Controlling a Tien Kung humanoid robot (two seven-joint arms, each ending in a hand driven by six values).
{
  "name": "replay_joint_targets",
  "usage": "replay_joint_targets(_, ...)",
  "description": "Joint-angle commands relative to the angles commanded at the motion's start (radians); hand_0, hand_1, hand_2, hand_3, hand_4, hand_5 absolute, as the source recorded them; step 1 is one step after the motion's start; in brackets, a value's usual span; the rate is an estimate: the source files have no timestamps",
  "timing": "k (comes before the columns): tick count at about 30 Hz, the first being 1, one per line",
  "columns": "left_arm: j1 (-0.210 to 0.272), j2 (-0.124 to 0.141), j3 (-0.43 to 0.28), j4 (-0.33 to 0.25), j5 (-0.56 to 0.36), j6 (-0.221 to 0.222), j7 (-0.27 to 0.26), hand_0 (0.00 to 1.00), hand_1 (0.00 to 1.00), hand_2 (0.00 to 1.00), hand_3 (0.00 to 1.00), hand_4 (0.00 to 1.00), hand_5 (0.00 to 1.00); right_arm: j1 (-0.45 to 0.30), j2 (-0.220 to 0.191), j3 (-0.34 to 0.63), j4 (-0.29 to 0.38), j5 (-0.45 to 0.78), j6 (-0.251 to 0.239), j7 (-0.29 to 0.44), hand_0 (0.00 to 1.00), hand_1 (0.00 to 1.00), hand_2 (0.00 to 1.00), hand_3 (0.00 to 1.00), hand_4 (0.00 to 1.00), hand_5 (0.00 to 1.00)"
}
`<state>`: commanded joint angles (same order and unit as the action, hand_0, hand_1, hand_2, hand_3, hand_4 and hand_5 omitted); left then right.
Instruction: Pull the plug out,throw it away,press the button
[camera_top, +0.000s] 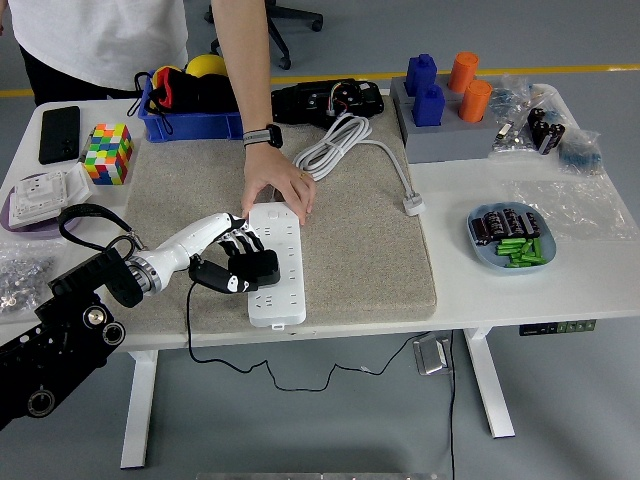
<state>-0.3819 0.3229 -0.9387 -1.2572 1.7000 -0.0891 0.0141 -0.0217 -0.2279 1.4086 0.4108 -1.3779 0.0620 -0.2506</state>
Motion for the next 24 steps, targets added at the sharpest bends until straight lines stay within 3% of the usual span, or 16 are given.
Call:
replay_joint_targets(12, 0.009, 0.015, -0.08, -0.05, -0.002, 0.014, -0.015, 0.475, 0.308, 0.313, 0.486, 0.694, 0.002, -0.001, -0.001, -0.003, 0.0, 0.001, 0.0, 0.0, 0.774, 0.737, 0.734, 0.739, 0.784, 0.69)
replay_joint_targets(16, 0.003, 0.006, -0.122, -0.004, 0.001, 0.025, -0.025, 0.475, 0.308, 0.313, 0.486, 0.694, 0.002, -0.001, -0.001, -0.004, -0.001, 0.001, 0.0, 0.0, 0.774, 0.737, 0.734, 0.739, 0.784, 0.69)
replay_joint_targets(18, -0.006, 0.006, -0.148, 0.048, 0.016, 0.032, -0.025, 0.485, 0.309, 0.312, 0.484, 0.697, 0.002, -0.002, 0.0, -0.005, 0.0, 0.002, 0.0, 0.0, 0.774, 0.737, 0.734, 0.74, 0.784, 0.69)
replay_joint_targets(24, -0.018, 0.015, -0.149, 0.152, 0.004, 0.043, -0.038, 0.51, 0.316, 0.313, 0.49, 0.71, 0.002, -0.007, 0.002, -0.004, -0.001, 0.001, 0.0, 0.0, 0.773, 0.737, 0.734, 0.74, 0.784, 0.691)
